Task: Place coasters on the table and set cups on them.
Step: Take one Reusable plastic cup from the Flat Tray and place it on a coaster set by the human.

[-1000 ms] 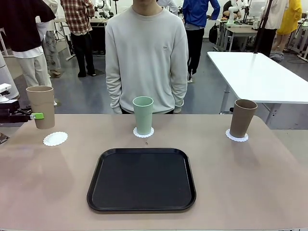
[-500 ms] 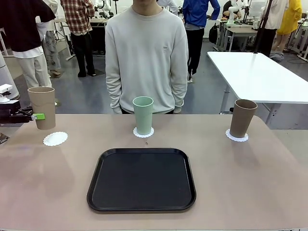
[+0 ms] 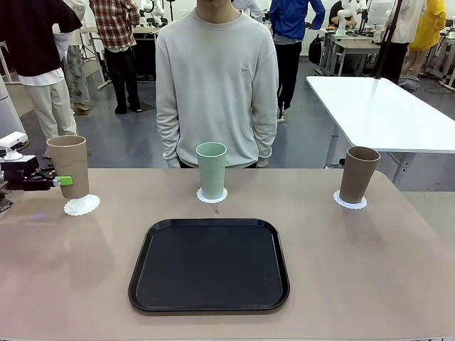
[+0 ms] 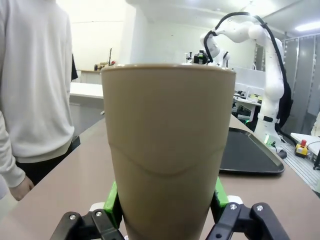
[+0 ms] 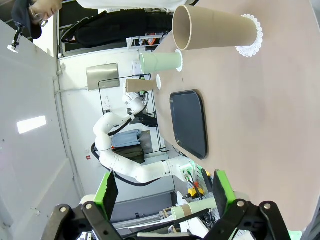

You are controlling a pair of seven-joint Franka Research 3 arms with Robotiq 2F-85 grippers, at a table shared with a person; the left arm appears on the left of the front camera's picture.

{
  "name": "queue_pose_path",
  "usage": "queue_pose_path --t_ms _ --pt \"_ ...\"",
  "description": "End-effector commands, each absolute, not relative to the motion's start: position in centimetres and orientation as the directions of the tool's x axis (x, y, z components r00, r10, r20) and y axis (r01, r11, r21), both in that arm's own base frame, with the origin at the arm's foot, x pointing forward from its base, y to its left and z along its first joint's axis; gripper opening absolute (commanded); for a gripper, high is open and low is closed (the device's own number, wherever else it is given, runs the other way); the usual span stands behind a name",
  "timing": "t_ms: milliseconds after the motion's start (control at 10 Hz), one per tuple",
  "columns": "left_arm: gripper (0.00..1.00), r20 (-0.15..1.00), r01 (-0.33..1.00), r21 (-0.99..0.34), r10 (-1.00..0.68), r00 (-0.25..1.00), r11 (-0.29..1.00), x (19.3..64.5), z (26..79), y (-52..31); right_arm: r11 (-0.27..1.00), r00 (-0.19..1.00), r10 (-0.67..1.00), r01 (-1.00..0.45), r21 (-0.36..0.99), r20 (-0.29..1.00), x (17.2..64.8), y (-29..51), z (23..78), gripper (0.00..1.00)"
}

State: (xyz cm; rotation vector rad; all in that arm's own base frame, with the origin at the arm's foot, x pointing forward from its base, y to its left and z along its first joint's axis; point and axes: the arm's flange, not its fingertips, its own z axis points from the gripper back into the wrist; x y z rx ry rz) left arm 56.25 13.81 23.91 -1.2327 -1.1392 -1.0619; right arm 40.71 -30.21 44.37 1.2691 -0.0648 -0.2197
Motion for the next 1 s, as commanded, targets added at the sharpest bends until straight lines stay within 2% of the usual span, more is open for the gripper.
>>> queue_pose_path --t_ms 0,300,900 --pt "0.84 0.993 0.996 -0.09 0.071 0.09 0.003 56.9 22.3 14.7 0.275 0.977 -0.203 0.126 0.953 -0.07 40.7 -30.1 44.5 1.0" --pt "0.84 0.992 0.999 -0.037 0.124 0.038 -0.01 57.0 21.7 15.5 0.275 0.977 -0.203 0.126 0.953 -0.07 40.7 -30.1 44.5 1.0" --pt "0.84 0.998 1.0 -0.017 0.069 0.016 0.005 58.7 19.4 15.2 0.275 0.977 -0.203 0.126 0.953 -0.07 40.7 -30.1 44.5 1.0"
